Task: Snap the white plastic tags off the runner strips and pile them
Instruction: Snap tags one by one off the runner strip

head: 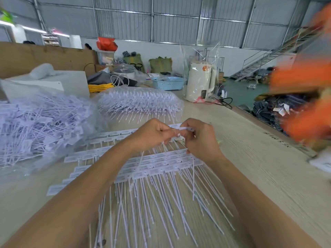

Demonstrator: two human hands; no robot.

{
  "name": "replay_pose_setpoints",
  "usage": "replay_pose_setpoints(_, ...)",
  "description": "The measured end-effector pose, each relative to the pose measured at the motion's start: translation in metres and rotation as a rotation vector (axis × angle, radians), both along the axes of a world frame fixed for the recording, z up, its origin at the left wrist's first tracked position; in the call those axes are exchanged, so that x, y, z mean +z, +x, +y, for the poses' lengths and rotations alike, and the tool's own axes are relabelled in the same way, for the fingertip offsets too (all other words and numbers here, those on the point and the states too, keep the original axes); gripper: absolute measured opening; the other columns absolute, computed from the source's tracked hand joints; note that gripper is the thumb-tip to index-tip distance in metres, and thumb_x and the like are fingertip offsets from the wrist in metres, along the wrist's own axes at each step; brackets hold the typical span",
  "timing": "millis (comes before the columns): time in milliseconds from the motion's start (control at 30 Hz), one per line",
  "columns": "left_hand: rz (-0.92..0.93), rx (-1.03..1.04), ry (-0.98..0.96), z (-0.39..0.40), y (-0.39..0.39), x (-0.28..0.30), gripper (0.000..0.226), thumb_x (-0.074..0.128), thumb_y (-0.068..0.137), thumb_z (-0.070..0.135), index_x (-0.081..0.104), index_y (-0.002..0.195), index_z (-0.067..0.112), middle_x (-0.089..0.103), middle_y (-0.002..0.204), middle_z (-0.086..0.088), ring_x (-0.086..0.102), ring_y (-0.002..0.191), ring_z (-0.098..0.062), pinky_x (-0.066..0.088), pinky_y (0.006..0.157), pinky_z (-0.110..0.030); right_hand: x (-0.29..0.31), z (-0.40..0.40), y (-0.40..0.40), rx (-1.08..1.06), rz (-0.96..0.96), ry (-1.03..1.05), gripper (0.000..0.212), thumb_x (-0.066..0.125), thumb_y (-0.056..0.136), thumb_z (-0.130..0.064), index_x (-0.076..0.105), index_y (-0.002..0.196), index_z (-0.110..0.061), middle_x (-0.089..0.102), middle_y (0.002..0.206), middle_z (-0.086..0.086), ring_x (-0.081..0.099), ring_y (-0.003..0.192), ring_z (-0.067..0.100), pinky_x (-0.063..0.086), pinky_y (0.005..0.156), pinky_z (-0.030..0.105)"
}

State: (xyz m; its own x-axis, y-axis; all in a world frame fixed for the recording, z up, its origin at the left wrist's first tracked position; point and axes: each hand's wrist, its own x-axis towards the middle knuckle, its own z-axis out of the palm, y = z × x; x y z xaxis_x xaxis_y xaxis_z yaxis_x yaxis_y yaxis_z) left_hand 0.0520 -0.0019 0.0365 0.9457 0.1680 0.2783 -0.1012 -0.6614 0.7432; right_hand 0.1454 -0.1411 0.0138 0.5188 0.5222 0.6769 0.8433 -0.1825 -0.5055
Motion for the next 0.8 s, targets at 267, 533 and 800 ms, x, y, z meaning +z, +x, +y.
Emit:
replay_pose_setpoints(267, 0.221, -0.162, -0.125, 0.01, -0.015, 0.015, 0.018, 0.071, 0.076, 0.031, 0.078, 0.077, 0.015, 0.054, 0.048, 0.01, 0.041, 0.038, -0.002, 0.033, 0.042, -0.012, 0.005, -0.015, 0.026, -0.113, 0.51, 0.159, 0.017, 0.054, 0.088, 0.007, 0.06, 0.079, -0.006, 0.051, 0.059, 0.002, 0.044, 0.046, 0.008, 0.036, 0.037, 0.012)
replay_pose_setpoints(533, 0.179, -0.044, 0.411, 0.008, -0.004, -0.002, 0.032, 0.067, 0.086, 0.02, 0.066, 0.118, 0.02, 0.05, 0.085, 0.021, 0.05, 0.077, 0.004, 0.035, 0.068, -0.008, 0.012, -0.019, 0.015, 0.272, 1.104, 0.139, 0.01, 0.055, 0.089, 0.0, 0.064, 0.084, -0.003, 0.067, 0.078, 0.004, 0.062, 0.066, 0.014, 0.049, 0.047, 0.02)
replay_pose_setpoints(800, 0.008, 0.057, 0.519, 0.002, 0.003, -0.005, 0.06, 0.076, 0.075, 0.035, 0.055, 0.128, 0.013, 0.045, 0.107, -0.004, 0.05, 0.101, -0.019, 0.04, 0.087, -0.024, -0.003, -0.004, -0.011, 0.357, 0.97, 0.016, 0.013, 0.062, 0.088, -0.002, 0.063, 0.075, -0.006, 0.068, 0.069, 0.011, 0.068, 0.067, 0.021, 0.057, 0.059, 0.03)
